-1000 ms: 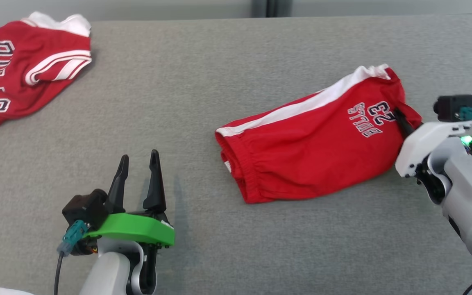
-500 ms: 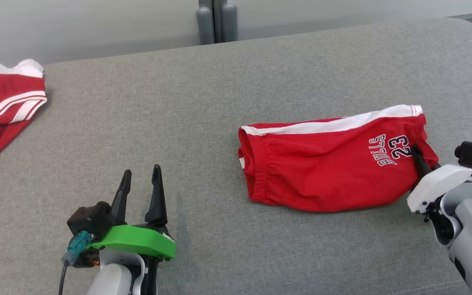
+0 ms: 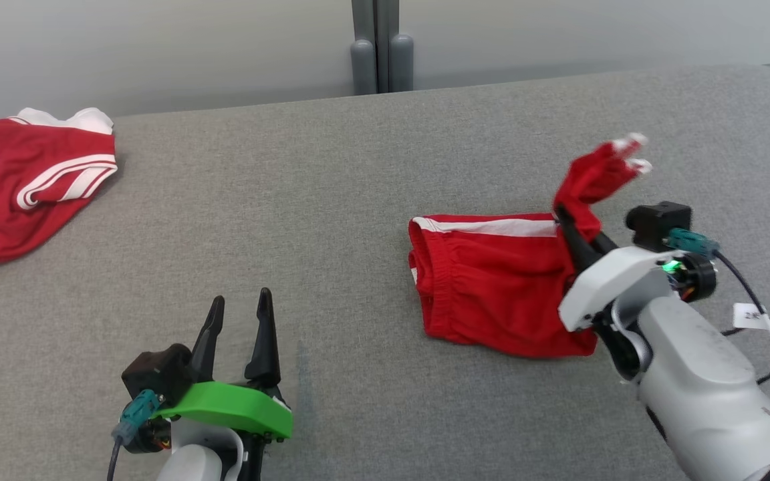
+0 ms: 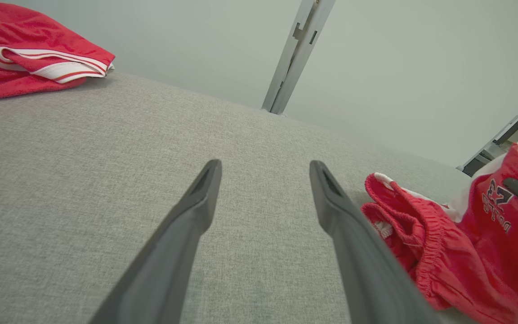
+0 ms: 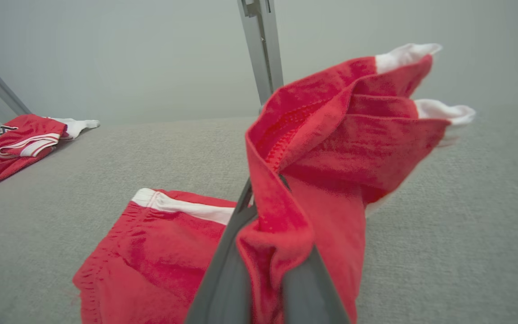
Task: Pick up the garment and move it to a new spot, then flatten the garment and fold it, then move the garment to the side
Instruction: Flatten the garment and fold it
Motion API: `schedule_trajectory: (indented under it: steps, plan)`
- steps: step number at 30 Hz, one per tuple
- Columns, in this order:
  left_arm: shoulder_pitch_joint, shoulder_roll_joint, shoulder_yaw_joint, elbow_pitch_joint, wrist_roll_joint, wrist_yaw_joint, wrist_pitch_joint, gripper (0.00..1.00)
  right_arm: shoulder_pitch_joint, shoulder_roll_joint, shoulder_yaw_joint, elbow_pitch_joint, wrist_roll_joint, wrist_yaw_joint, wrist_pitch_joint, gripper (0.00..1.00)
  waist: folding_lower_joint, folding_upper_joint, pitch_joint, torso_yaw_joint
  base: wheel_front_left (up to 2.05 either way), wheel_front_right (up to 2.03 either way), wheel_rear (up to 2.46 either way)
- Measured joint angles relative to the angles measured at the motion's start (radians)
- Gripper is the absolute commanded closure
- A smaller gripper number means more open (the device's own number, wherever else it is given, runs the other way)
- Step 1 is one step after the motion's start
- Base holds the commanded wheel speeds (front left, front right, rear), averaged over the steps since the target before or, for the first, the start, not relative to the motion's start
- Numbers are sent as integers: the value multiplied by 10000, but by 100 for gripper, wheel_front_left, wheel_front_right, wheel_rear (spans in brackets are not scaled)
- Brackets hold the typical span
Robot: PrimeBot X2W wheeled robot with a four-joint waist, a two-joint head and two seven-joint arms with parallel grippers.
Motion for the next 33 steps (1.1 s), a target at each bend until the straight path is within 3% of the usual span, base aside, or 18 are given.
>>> schedule_trajectory:
  steps: [6,15,16,17,18,19,20,28,33]
  plan:
    - [12,-6,-44,-48,-61,8,0,0,-289,782,1482,-391,-616,0,771,100,0,0,-115,285,0,0,0]
    - [42,-12,-2,-148,-151,46,0,0,-116,849,2543,-466,-792,0,1225,100,0,0,-83,506,0,0,0]
    - [43,-12,12,-163,-163,54,0,0,-112,842,2583,-462,-792,0,1223,97,0,0,-78,500,0,0,0]
    - [45,-12,17,-174,-169,63,0,0,-110,840,2615,-462,-792,0,1223,87,0,0,-73,491,0,0,0]
    - [46,-12,25,-178,-178,84,0,0,-109,838,2642,-464,-790,0,1221,62,0,0,-70,482,0,0,0]
    - [48,-12,29,-182,-188,88,0,0,-107,836,2671,-474,-780,0,1214,21,0,0,-69,468,0,0,0]
    - [50,-12,25,-188,-188,96,0,0,-97,830,2709,-502,-773,0,1172,0,0,0,-70,453,0,0,0]
    - [63,-15,-86,-209,-253,109,0,0,253,646,2780,-1264,-499,0,752,0,0,-1,-111,302,0,0,0]
    - [108,-17,-192,-245,-274,148,0,0,428,318,1994,-2027,-431,0,288,0,0,0,-141,213,0,0,0]
